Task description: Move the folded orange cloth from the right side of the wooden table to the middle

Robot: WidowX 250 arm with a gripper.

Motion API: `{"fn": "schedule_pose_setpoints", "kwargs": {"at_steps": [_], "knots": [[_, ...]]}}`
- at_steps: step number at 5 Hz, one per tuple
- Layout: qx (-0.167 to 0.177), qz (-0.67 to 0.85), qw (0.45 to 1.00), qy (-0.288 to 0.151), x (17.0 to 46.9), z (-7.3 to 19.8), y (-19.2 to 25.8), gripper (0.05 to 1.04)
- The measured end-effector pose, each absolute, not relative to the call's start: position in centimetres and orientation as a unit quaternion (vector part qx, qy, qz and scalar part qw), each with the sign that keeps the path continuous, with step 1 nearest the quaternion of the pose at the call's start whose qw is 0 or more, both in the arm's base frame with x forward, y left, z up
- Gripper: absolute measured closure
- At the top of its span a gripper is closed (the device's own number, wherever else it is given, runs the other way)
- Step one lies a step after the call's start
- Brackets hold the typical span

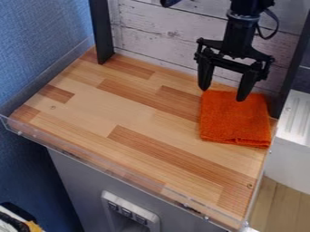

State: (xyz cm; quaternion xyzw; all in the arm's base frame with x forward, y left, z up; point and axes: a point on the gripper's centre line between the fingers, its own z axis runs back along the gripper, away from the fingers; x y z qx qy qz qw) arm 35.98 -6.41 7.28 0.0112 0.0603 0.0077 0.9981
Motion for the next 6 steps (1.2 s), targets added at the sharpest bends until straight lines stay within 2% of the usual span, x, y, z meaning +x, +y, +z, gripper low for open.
{"fn": "schedule_pose_setpoints", "kwargs": {"at_steps": [1,4,5,6], "knots": [[0.01,0.043,0.997,0.057,36.1,7.2,-6.5,0.085],[-0.004,0.197,0.98,-0.001,37.1,5.8,-9.0,0.085],[-0.008,0.245,0.969,-0.01,37.2,5.4,-9.0,0.132],[-0.007,0.285,0.958,-0.012,37.0,4.7,-8.8,0.408]]}}
